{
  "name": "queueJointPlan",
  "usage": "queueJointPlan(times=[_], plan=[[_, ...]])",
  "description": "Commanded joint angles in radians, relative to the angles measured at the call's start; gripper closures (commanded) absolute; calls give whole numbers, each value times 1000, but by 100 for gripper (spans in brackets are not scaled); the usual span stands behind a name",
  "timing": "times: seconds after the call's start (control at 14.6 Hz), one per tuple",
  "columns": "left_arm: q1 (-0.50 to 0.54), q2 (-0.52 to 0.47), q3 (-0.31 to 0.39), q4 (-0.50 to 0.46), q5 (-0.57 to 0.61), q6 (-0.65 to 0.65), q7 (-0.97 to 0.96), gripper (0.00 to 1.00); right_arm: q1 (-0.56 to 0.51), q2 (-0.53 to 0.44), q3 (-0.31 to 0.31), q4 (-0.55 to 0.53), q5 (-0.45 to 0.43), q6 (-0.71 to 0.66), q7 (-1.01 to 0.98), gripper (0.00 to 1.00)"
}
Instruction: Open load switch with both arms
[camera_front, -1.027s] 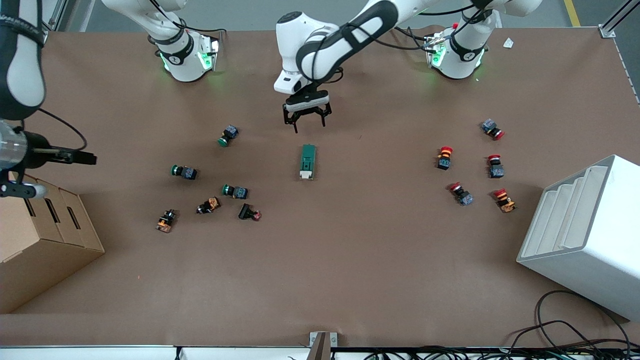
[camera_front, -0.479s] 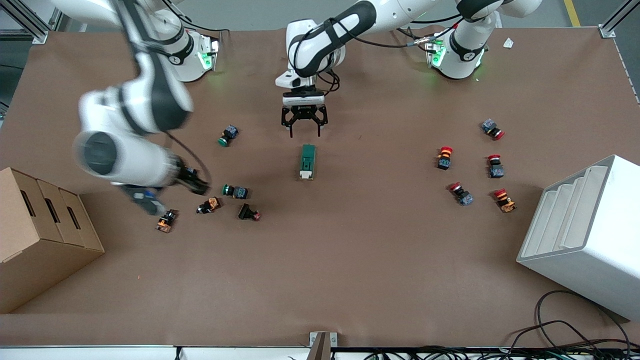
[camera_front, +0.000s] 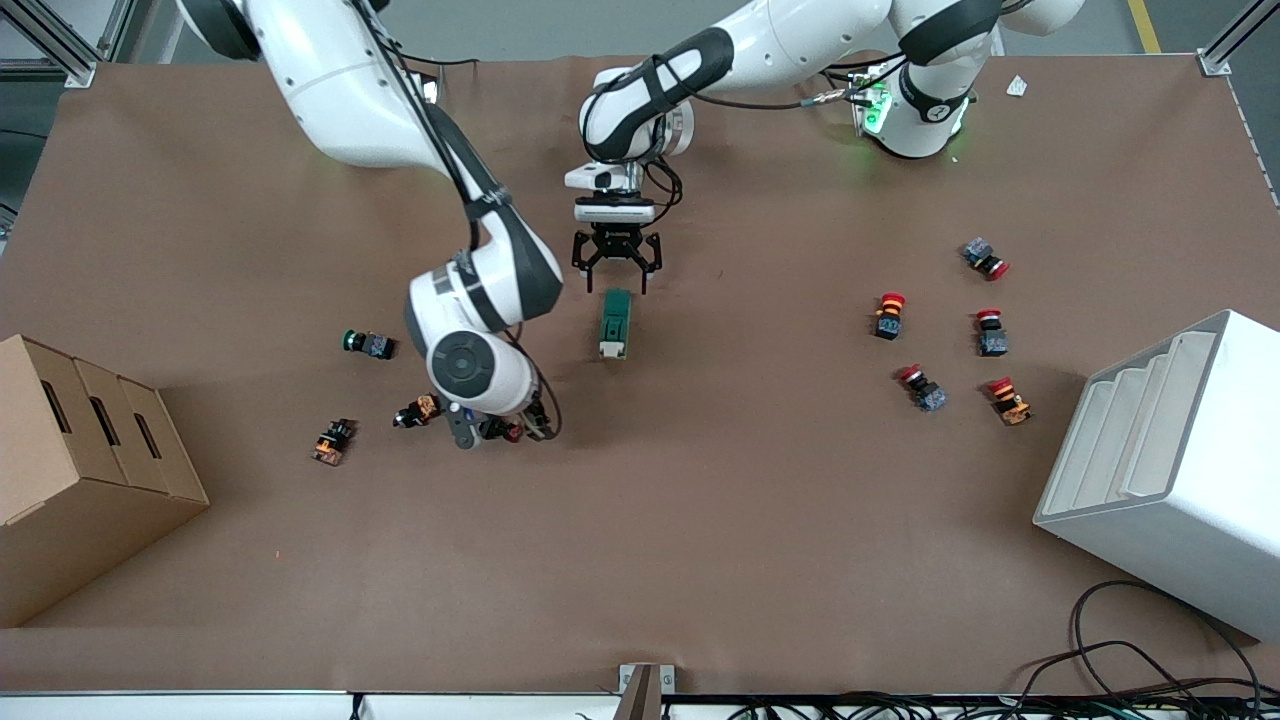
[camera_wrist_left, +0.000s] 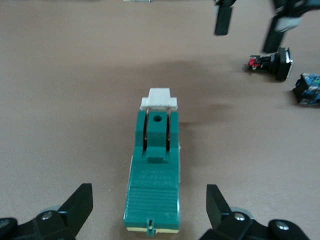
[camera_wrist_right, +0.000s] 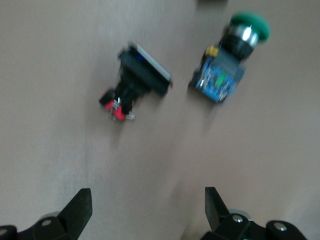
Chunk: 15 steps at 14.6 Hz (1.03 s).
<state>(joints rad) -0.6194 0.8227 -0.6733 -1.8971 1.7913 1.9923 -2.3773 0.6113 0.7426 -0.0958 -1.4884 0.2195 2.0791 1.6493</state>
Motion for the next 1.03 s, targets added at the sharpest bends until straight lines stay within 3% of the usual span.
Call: queueJointPlan(times=[0.0,0.27,0.48,0.96], plan=[[-45,9,43,12,60,-24,-17,0,53,27,-12,25,50,4,101,0],[-124,16,112,23,66,-26,-78,0,111,32,-12,16,116,-8,142,0],[-178,24,167,24,66,-33,-85,0,159,32,-12,-3,118,-13,204,0],[-187,30,172,36,68,-52,-91,0,183,18,-12,13,115,-169,207,0]])
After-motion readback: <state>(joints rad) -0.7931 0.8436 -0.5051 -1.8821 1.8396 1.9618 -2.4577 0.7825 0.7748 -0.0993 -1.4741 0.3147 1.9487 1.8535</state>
